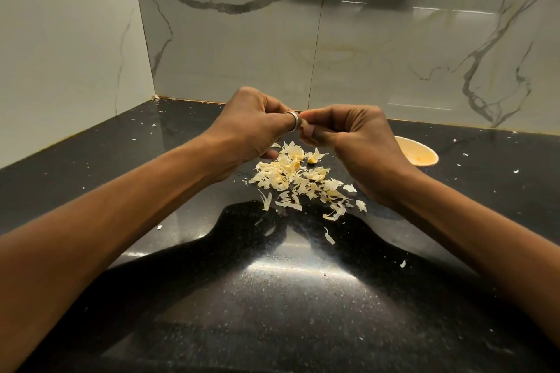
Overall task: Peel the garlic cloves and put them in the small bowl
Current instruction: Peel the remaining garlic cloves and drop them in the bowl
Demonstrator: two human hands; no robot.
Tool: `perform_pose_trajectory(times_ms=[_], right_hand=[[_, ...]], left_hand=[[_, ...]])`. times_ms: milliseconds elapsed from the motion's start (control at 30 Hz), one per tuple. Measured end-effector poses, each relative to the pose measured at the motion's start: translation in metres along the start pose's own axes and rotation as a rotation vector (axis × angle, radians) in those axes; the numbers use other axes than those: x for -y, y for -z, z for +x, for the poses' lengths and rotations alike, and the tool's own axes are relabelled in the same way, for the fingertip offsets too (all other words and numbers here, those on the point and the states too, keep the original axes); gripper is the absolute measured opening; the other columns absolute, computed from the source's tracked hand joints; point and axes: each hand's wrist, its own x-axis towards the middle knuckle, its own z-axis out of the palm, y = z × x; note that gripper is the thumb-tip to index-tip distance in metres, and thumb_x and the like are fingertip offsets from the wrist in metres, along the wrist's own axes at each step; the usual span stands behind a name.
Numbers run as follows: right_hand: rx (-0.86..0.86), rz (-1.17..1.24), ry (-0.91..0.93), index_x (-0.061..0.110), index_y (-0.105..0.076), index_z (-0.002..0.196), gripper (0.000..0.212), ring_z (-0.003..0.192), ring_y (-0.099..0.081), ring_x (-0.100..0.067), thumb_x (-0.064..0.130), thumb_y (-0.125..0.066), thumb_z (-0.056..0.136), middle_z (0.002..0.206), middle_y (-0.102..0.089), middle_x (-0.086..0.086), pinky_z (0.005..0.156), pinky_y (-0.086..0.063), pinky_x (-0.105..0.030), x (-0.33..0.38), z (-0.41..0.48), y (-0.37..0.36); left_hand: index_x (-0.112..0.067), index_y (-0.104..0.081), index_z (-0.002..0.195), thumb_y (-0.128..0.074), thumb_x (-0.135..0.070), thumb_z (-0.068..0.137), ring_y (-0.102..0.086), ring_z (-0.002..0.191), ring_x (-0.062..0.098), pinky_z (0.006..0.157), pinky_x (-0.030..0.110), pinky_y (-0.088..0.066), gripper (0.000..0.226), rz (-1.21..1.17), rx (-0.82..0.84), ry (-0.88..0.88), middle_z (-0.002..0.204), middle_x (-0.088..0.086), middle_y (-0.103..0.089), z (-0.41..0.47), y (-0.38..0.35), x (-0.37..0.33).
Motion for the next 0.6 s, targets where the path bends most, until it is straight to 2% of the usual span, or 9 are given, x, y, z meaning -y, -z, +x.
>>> perform_pose_trajectory(times_ms=[100, 300, 467, 600], right_hand=[[0.029, 0.041, -0.023, 0.005, -0.072, 0.108, 0.022, 0.096, -0.073, -0.026, -0.005, -0.065, 0.09, 0.101, -0.076, -0.012, 0.087, -0.06, -0.03, 0.001, -0.0002, 0.0009], [0.112, 0.175, -0.11, 0.001, -0.066, 0.118, 0.028, 0.09, -0.071, -0.02, -0.008, -0.057, 0.094, 0.107, -0.072, -0.021, 0.085, -0.059, -0.027, 0.002, 0.0012, 0.0042], [0.106, 0.204, -0.151, 0.001, -0.069, 0.112, 0.021, 0.096, -0.072, -0.022, -0.003, -0.059, 0.094, 0.108, -0.073, -0.019, 0.089, -0.059, -0.03, 0.0023, 0.0018, 0.0038], [0.065, 0.209, -0.176, -0.001, -0.071, 0.103, 0.014, 0.09, -0.073, -0.022, -0.004, -0.062, 0.092, 0.101, -0.074, -0.019, 0.084, -0.06, -0.027, 0.0041, 0.0025, 0.004]], left_hand=[[-0.006, -0.074, 0.092, -0.069, -0.018, 0.092, -0.055, 0.072, 0.013, 0.047, 0.02, -0.052, 0.013, 0.003, 0.003, 0.003, 0.098, 0.023, -0.064, 0.0, -0.0002, -0.0002], [-0.01, -0.073, 0.086, -0.068, -0.018, 0.092, -0.052, 0.072, 0.012, 0.047, 0.02, -0.052, 0.011, -0.01, 0.04, 0.018, 0.093, 0.015, -0.059, 0.0, 0.0022, -0.0023], [-0.008, -0.072, 0.087, -0.066, -0.02, 0.094, -0.051, 0.073, 0.011, 0.048, 0.018, -0.052, 0.015, 0.006, 0.066, 0.018, 0.088, 0.009, -0.056, -0.0007, 0.0033, -0.0036], [-0.009, -0.072, 0.086, -0.065, -0.02, 0.095, -0.052, 0.074, 0.011, 0.05, 0.019, -0.053, 0.016, 0.011, 0.1, 0.017, 0.083, 0.006, -0.057, -0.0009, 0.0028, -0.0032]])
